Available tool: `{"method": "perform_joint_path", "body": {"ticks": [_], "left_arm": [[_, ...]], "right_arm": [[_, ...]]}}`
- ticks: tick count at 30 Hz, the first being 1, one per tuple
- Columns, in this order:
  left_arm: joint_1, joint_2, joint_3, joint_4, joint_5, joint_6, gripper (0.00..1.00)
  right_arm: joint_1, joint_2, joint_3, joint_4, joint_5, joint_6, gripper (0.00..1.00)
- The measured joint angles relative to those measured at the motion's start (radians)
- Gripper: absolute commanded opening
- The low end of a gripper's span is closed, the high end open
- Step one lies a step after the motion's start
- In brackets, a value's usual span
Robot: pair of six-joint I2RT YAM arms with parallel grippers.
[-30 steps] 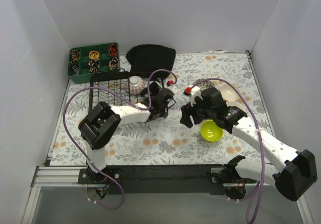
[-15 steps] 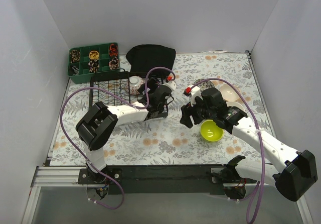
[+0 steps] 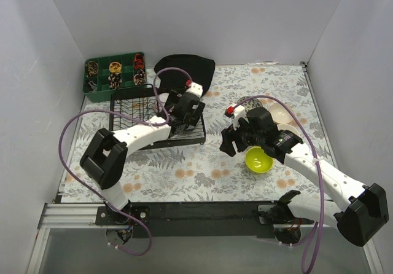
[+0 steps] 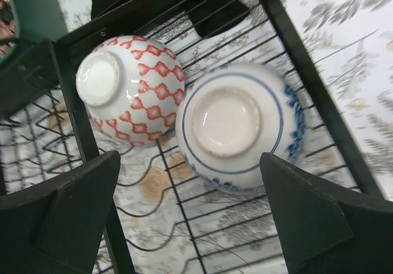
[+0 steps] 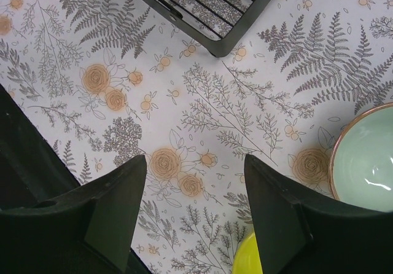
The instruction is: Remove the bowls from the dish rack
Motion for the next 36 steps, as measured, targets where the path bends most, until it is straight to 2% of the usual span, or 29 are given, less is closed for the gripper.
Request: {"method": "perform_joint_path", "body": {"ticks": [7, 12, 25, 30, 36], "left_arm": [[0.112, -0.15, 0.026, -0.084, 0.204, -0.34, 0.98], [0.165, -0.153, 0.026, -0.117, 0.301, -0.454, 0.98], [0.158, 0.032, 0.166, -0.241, 0.338, -0.467, 0.85], [0.157, 0.111, 0.235, -0.281, 0.327, -0.446, 0.73], [0.145, 0.16, 0.288, -0.323, 0.318, -0.423, 0.71]], "right_arm": [[0.0, -0.003, 0.0, 0.0, -0.014, 0.001, 0.73], [0.0, -0.018, -0.006, 0.004, -0.019, 0.002, 0.73], [0.0, -0.021, -0.035, 0.024, -0.029, 0.023, 0.73], [0.0, -0.017, -0.044, 0.053, -0.039, 0.034, 0.73], [0.0, 0.011, -0.047, 0.096, -0.045, 0.052, 0.73]]}}
